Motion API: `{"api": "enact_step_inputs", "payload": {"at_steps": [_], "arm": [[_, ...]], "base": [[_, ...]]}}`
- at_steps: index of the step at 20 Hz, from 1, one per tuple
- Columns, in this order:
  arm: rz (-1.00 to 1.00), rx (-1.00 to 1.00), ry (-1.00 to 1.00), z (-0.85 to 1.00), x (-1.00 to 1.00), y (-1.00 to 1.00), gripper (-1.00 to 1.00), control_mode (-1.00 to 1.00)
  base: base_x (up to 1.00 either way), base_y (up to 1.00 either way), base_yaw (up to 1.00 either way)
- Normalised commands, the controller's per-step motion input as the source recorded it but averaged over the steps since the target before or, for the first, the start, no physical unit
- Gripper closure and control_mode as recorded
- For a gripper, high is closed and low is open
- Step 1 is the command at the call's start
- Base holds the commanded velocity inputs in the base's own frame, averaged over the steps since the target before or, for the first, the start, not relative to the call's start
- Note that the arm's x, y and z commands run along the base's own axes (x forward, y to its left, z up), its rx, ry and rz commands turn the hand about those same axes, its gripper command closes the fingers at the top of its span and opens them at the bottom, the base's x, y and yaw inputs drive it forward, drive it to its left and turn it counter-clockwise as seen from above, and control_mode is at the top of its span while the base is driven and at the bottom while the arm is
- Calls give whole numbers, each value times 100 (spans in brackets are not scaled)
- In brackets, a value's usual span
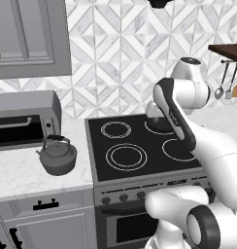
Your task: Pick the kettle from the counter and place it on a stove burner. Then turn the burner on.
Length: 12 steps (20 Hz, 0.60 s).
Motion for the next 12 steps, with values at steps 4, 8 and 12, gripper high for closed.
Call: {"api": "enact_step_inputs", "payload": {"at_steps": [4,8,12], "arm": [[0,0,-1,-32,-2,33,-100,-100],[5,0,0,-25,0,39,-100,-100],[16,0,0,-18,0,43,-100,-100]], "base": [[0,0,0],[0,0,0],[0,0,0]]}}
